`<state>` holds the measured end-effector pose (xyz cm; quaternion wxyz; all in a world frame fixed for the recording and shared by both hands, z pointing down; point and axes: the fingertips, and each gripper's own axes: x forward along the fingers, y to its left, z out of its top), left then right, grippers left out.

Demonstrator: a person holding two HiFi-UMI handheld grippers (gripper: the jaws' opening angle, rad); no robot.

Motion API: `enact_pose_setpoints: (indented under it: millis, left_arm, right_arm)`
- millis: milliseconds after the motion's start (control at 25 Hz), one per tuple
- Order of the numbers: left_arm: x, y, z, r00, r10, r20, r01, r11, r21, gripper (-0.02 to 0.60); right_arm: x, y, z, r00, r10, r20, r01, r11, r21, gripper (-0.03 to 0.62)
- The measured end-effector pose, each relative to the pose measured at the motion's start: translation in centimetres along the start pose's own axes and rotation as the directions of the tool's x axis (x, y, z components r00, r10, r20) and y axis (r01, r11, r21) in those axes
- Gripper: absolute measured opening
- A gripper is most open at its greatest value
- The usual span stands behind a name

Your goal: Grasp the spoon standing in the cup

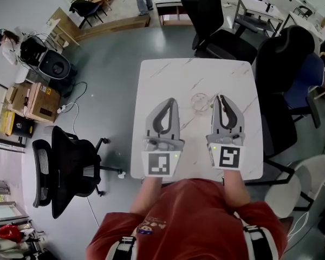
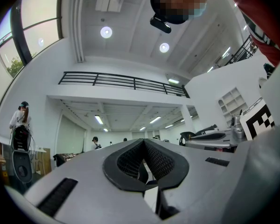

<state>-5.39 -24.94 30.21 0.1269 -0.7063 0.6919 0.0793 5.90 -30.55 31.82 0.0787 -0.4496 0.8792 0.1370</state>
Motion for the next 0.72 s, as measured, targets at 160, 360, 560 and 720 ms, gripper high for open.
enact_pose_setpoints:
  millis: [160, 360, 560, 720]
  left_arm:
    - [0.06, 0.08, 0.01, 1.000, 0.001, 0.005, -0.001, 1.000, 0.005, 0.009]
    - [0.19, -0.13, -0.06, 1.000, 0.007, -0.004, -0.007, 1.000, -0.001, 0.009]
    - [0.24, -0.34, -0.13, 1.000, 0.009, -0.002, -0.009, 1.000, 0.002, 0.009]
    - [0.47, -0.54, -0.09, 1.000, 0.007, 0.001, -0.007, 1.000, 0.009, 0.009]
  right_arm:
    - [0.00, -0.07, -0.14, 1.000, -0.004, -0.005, 0.004, 1.000, 0.003, 0.034]
    - [-0.01, -0.40, -0.26, 1.000, -0.004, -0.007, 0.004, 1.000, 0.007, 0.034]
    - [-0.07, -0.65, -0.39, 1.000, -0.003, -0.005, 0.003, 1.000, 0.010, 0.034]
    - [0.03, -0.93, -0.45, 1.000, -0.002, -0.008, 0.002, 1.000, 0.020, 0.034]
